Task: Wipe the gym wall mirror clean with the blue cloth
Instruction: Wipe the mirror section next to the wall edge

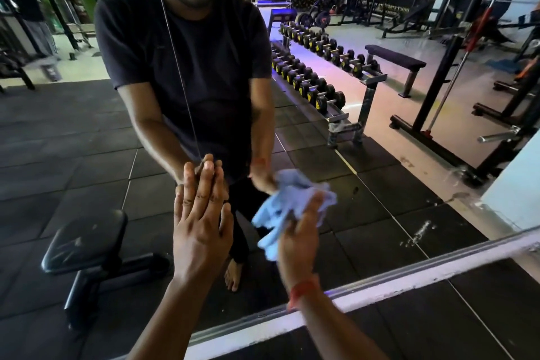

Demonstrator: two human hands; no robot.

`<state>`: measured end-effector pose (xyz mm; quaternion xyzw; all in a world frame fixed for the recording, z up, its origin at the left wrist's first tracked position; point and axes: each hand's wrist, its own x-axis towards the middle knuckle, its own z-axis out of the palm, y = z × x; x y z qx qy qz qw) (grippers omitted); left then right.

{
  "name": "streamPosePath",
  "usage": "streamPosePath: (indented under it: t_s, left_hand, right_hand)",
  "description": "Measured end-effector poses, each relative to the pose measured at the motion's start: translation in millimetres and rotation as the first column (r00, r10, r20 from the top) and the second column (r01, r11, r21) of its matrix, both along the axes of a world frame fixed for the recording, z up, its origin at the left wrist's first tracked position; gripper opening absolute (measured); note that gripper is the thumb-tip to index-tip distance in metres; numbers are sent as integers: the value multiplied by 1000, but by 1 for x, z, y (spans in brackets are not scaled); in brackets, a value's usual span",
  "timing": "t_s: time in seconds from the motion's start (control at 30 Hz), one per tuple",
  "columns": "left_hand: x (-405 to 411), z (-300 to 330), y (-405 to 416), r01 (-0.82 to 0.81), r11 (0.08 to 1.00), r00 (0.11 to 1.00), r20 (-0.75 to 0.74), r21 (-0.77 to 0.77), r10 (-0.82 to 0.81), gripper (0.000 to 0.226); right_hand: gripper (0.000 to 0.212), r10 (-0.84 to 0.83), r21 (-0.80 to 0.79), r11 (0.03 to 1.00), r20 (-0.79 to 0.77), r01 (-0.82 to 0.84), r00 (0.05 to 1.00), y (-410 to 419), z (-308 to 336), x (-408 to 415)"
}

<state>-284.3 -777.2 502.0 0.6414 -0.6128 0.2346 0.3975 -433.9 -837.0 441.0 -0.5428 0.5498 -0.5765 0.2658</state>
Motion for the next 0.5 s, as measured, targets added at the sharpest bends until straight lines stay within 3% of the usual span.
streamPosePath:
  t_s: [0.07, 0.13, 0.23, 0.27, 0.37, 0.43, 0.5]
  left_hand:
    - [1, 2, 1, 4, 999, 1000, 3, 35, -4, 69]
    - [0, 3, 2, 14, 998, 1000, -2, 54, -14, 71]
    - [-1, 2, 3, 10, 999, 1000, -19, 49, -9, 72]
    - [-1, 1, 3, 16, 999, 1000, -13, 45, -15, 70]
    - [3, -1, 3, 39, 997, 999, 25, 67, -41, 65]
    - [5, -1, 5, 34, 996, 999, 17, 80, -36, 69]
    - [4, 2, 6, 26, 997, 1000, 4, 78, -26, 71]
  right_hand:
    - [66, -248, 196, 956, 140, 219, 958, -47, 8, -40]
    - [67, -346, 260, 922, 225, 286, 911, -71, 15, -52]
    - [57, -222, 93, 974, 233, 206, 947, -31, 22, 0]
    - [47, -126, 95, 990, 275, 104, 953, -1, 27, 23]
    - [55, 187, 138, 964, 263, -229, 947, 67, 23, 63]
    - [42, 181, 172, 962, 169, -210, 969, 58, 9, 51]
    - [56, 73, 161, 982, 168, -100, 983, 23, 12, 14]
